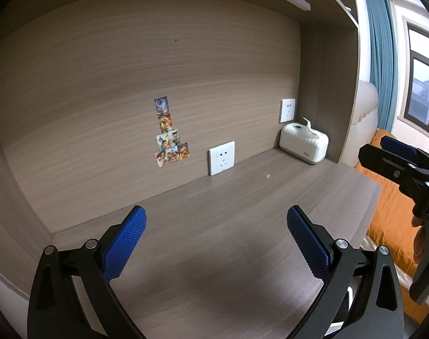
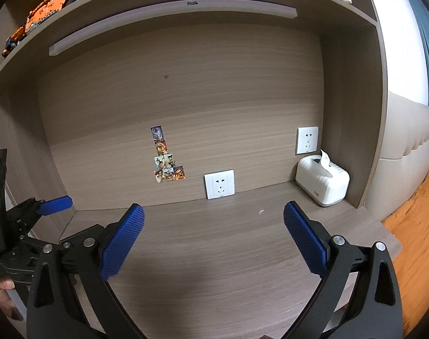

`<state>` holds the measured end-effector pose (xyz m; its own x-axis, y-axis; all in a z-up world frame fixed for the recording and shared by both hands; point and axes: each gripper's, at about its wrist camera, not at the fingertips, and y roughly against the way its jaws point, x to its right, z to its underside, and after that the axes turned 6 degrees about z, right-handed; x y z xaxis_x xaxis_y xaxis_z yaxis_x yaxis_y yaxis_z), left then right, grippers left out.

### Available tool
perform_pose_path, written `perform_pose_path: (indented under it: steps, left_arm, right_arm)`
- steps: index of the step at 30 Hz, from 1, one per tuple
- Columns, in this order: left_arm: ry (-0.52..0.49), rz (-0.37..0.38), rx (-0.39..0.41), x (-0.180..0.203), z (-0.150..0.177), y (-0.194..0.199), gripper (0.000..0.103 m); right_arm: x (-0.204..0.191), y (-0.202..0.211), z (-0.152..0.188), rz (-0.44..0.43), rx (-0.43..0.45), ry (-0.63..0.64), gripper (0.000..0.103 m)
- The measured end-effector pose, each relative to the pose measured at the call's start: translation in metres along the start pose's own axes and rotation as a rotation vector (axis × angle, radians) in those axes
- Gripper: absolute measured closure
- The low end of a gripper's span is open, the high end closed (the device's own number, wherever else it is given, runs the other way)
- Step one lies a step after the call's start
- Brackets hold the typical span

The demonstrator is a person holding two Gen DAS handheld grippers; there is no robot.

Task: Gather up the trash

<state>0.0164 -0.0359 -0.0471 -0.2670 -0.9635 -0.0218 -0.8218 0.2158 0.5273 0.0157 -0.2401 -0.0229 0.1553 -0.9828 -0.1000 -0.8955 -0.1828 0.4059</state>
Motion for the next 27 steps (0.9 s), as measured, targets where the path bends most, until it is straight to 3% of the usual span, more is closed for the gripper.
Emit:
perform_pose_path:
  steps: [27]
  left_arm:
    - [-0.008,0.011,0.015,-0.027,-0.008,-0.013,0.005]
  right_arm:
    - [-0.022,-0.03,0.004,0.006,-0.04,0.023,0.005]
